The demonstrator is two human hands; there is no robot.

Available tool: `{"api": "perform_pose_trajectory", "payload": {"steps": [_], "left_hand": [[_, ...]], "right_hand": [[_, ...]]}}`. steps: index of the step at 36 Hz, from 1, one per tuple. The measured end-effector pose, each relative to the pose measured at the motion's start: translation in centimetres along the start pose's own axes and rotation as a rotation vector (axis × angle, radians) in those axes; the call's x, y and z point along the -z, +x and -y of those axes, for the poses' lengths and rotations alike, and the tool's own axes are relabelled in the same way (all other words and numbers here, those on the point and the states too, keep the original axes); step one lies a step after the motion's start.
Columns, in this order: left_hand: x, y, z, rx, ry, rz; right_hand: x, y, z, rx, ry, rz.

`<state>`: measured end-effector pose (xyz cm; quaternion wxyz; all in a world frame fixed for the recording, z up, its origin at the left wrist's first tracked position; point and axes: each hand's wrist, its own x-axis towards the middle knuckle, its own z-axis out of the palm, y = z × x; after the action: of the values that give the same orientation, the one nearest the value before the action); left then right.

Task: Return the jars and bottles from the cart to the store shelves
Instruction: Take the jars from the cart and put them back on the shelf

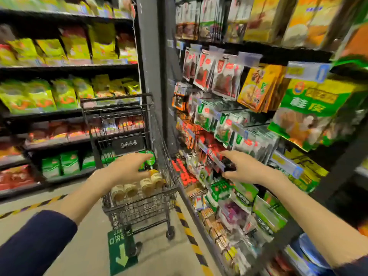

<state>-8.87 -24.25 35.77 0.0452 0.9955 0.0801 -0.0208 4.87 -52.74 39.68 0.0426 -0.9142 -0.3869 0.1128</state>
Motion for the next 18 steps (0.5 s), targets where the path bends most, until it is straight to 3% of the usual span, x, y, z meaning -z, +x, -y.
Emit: {"api": "perform_pose_trajectory", "payload": {"steps": [18], "left_hand": [[-1.9,0.9,5.1,0.397,-0.049,0.033]], "right_hand": [[-0.6,17.8,2.8,0.337,0.031,0.136]]}}
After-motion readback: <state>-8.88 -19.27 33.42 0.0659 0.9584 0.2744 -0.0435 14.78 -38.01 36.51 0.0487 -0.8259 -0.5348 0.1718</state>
